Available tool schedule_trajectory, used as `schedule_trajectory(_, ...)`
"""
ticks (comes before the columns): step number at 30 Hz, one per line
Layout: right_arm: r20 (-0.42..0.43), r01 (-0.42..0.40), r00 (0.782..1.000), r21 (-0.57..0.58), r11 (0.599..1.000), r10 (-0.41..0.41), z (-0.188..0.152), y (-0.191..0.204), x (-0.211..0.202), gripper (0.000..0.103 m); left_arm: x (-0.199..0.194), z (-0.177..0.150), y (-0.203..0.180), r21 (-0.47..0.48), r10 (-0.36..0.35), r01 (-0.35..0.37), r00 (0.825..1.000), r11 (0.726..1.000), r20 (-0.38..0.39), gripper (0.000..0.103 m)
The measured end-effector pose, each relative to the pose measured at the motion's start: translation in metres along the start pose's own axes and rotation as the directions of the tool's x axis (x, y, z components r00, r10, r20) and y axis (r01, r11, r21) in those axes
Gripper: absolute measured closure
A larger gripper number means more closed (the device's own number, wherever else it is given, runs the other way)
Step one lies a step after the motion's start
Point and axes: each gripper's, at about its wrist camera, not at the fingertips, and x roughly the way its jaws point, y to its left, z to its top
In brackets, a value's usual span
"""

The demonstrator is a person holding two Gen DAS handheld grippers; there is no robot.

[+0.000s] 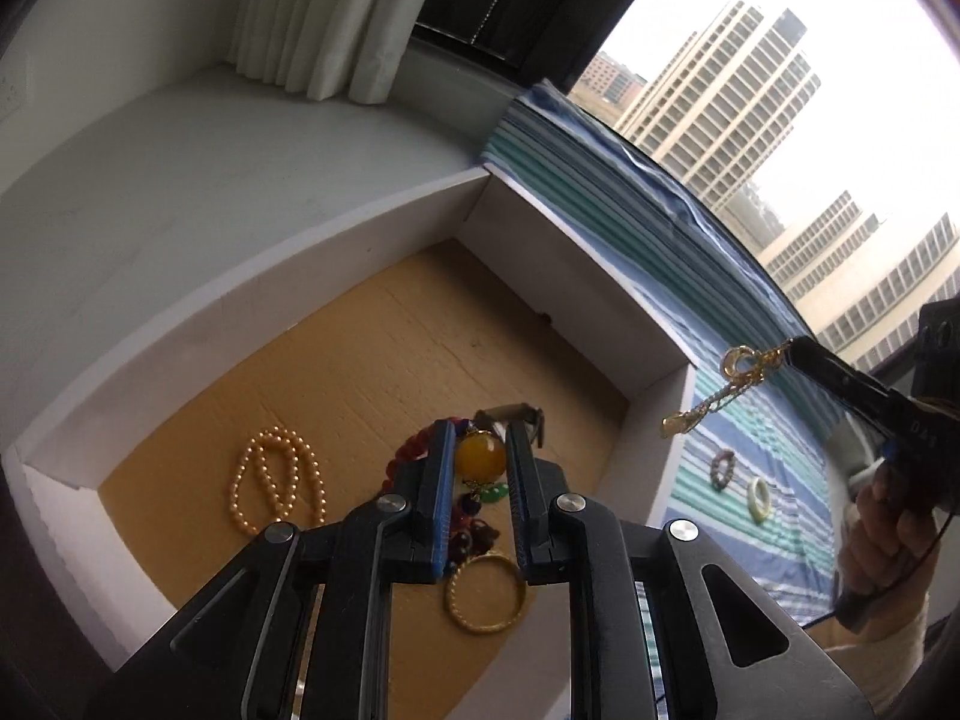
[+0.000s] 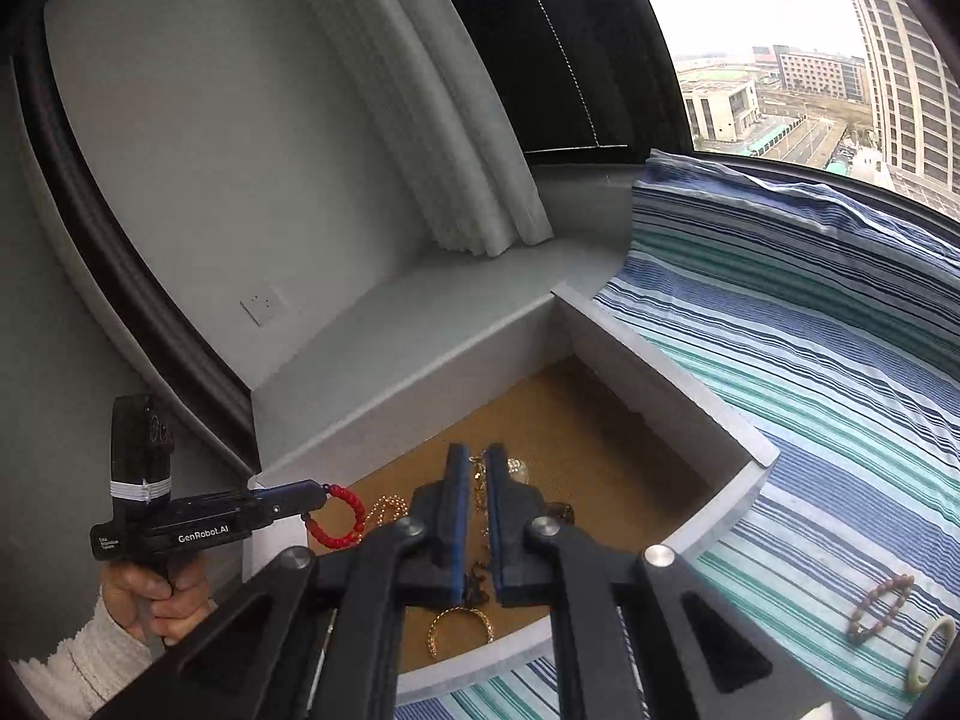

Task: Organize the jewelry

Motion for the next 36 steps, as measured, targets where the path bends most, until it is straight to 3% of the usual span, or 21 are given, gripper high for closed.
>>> schedule_trajectory(7,-0.122,0.120,0.986,0.018,0.993,-0.117,-0.011,-0.029,0.070,0.093,0.072,0.010,0.024,-0.004,0.119,-0.120,0.991,0.993,-0.063,0.086)
schedule_trajectory(9,-0.170,0.165,0.973,0.037,0.986,-0.157,-0.018,-0.036,0.084,0.093,0.081,0.008,0.028,0.001,0.164,-0.165,0.984,0.986,-0.070,0.069)
schedule_trajectory(11,-0.188,0.207,0.963,0.047,0.977,-0.195,-0.026,-0.041,0.089,0.074,0.078,0.002,0.031,-0.004,0.183,-0.183,0.981,0.983,-0.058,0.029)
schedule_trajectory(12,-0.181,0.223,0.960,0.049,0.974,-0.211,-0.029,-0.042,0.086,0.048,0.072,0.000,0.030,-0.004,0.189,-0.190,0.981,0.982,-0.042,0.024)
schedule_trajectory(13,-0.169,0.237,0.960,0.051,0.970,-0.225,-0.033,-0.043,0.080,0.033,0.066,-0.003,0.028,0.004,0.190,-0.190,0.981,0.982,-0.026,0.021)
schedule_trajectory(14,-0.154,0.248,0.959,0.051,0.967,-0.238,-0.035,-0.042,0.074,0.029,0.059,-0.006,0.026,0.020,0.193,-0.192,0.981,0.981,-0.015,0.020)
schedule_trajectory(20,-0.042,0.341,0.939,-0.016,0.940,-0.341,-0.055,-0.026,0.019,0.025,0.009,-0.024,-0.003,0.088,0.210,-0.218,0.973,0.972,0.092,0.010)
schedule_trajectory(26,0.032,0.410,0.912,-0.038,0.911,-0.409,-0.085,-0.018,-0.047,0.024,-0.031,-0.049,-0.052,0.157,0.137,-0.164,0.976,0.974,0.172,0.005)
schedule_trajectory(32,0.068,0.528,0.849,-0.069,0.846,-0.524,-0.129,-0.021,-0.100,0.024,-0.061,-0.085,-0.116,0.281,0.038,-0.100,0.975,0.955,0.218,0.003)
schedule_trajectory(36,0.075,0.585,0.811,-0.056,0.809,-0.580,-0.166,-0.028,-0.132,0.024,-0.062,-0.119,-0.153,0.357,-0.041,-0.027,0.982,0.934,0.183,0.002)
